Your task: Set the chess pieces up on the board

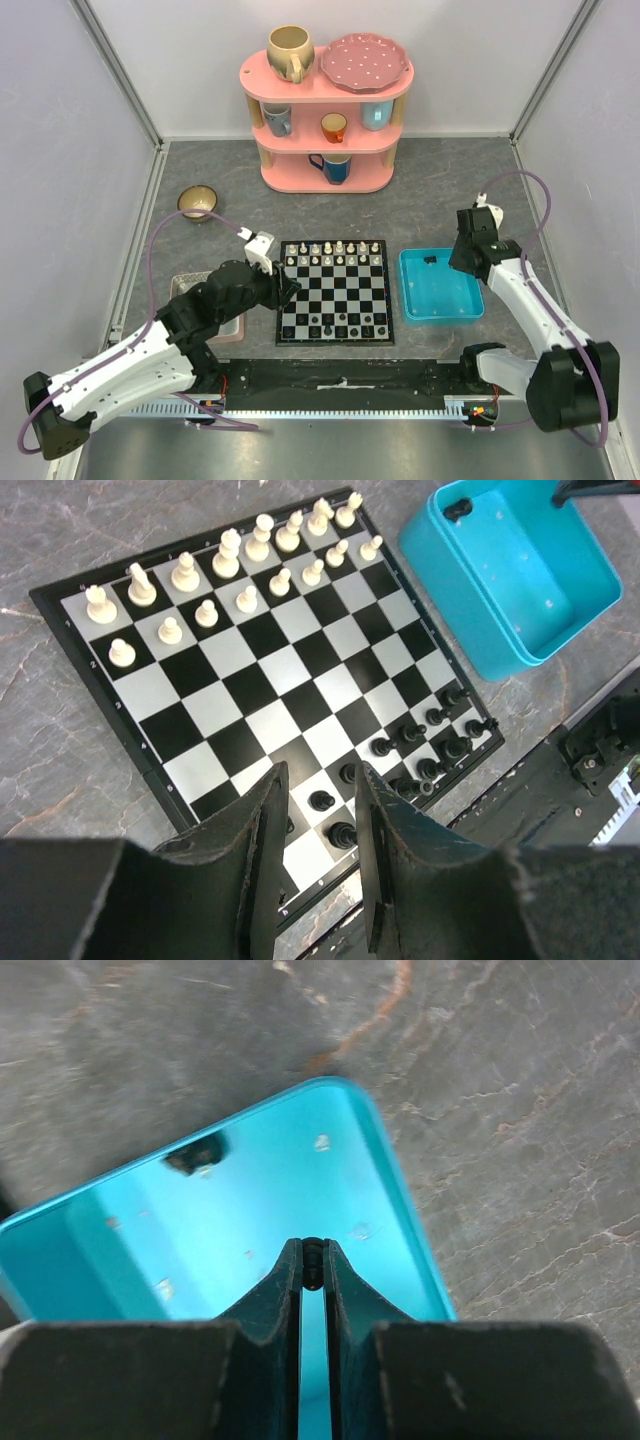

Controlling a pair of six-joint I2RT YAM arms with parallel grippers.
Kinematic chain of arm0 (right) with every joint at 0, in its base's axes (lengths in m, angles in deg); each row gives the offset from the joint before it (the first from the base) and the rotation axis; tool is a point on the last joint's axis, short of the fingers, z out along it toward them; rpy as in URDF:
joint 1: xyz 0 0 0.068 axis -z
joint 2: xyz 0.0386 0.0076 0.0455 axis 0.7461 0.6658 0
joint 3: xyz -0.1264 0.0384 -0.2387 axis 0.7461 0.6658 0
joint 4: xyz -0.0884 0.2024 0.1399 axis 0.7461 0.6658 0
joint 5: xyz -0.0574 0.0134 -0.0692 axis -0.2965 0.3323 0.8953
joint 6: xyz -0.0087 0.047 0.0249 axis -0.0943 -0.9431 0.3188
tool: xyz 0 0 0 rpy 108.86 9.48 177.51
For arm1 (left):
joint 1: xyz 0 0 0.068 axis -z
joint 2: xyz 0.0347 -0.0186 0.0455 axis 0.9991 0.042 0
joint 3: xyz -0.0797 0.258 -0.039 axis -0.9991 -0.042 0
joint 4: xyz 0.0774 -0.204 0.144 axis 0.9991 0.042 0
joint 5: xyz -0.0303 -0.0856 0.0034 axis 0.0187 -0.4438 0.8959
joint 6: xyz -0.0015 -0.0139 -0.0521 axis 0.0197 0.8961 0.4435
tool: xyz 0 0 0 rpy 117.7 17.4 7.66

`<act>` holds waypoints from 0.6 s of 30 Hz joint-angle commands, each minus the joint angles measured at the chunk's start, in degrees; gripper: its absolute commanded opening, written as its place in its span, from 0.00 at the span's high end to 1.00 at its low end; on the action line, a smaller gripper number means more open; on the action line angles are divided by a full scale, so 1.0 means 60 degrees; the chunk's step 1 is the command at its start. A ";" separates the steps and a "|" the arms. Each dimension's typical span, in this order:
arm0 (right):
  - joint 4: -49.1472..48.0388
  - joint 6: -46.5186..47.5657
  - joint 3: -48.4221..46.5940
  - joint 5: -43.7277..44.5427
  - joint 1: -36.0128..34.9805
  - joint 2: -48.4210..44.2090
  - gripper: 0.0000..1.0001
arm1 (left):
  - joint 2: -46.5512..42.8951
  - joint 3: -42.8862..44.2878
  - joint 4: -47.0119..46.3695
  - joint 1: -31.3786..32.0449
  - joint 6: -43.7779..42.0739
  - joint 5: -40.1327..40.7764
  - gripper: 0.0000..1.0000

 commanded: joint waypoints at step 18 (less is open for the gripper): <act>0.0430 -0.2582 -0.4035 0.0979 -0.7989 0.1879 1.00 | 0.0818 0.1692 0.2094 -0.6802 -0.0425 -0.4211 0.61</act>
